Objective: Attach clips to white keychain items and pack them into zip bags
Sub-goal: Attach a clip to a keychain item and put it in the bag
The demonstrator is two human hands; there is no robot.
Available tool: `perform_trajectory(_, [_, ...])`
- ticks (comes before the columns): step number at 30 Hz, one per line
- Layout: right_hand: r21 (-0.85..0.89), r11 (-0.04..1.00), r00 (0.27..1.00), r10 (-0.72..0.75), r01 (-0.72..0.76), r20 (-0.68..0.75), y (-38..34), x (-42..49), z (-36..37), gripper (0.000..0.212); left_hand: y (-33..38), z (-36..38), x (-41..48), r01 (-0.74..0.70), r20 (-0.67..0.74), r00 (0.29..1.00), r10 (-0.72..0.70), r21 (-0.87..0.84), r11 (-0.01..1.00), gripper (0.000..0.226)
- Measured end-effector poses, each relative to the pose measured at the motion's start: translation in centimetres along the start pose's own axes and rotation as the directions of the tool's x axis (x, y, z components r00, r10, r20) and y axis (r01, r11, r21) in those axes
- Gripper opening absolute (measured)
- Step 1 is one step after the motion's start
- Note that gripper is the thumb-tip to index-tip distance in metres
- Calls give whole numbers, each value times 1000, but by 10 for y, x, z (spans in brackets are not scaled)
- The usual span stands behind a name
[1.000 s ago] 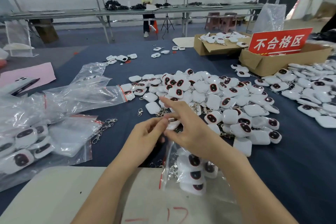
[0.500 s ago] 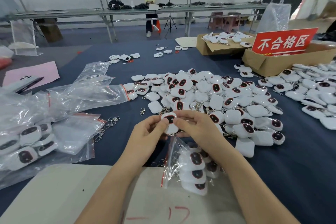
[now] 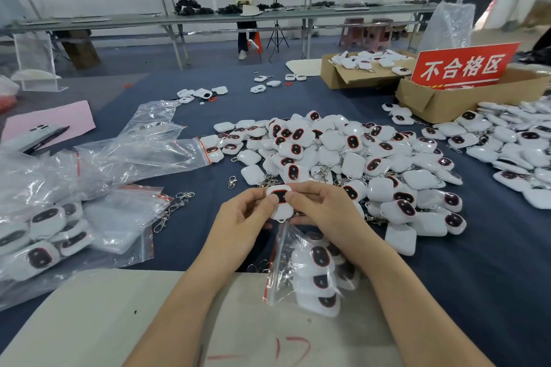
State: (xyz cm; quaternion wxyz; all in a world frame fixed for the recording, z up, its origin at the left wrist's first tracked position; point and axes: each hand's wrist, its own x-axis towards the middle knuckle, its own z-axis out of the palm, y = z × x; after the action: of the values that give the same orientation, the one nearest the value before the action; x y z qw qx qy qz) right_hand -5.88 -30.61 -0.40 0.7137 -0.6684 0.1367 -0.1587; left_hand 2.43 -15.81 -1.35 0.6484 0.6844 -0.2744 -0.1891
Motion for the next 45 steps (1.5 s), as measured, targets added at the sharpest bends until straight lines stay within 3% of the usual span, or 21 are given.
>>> perform_trajectory(9, [19,1000,1000,-5,5,8,0,-2,-1,11,3,1,-3,-32,76,997,33,-20,999,21])
perform_trajectory(17, [8,1000,998,-20,19,54,2,-1,-3,14,-5,1,-2,-31,57,998,29,25,999,21])
perform_trajectory(27, [25,1000,1000,-13,13,20,8,3,-4,14,-3,2,-1,-69,50,996,67,39,997,22])
perform_trajectory(33, [25,999,999,-32,33,-30,10,4,-4,22,-1,2,-2,-132,94,988,124,80,988,35])
perform_trajectory(37, [-14,999,994,-44,45,101,7,0,-3,34,-3,4,-2,-129,50,991,125,93,987,40])
perform_trajectory(40, [65,998,969,10,-26,245,6,-3,-2,42,-7,6,-1,-112,-36,992,121,180,977,46])
perform_trajectory(45, [115,993,969,1,-30,246,10,-1,-3,38,-6,5,-1,-140,9,989,145,327,934,52])
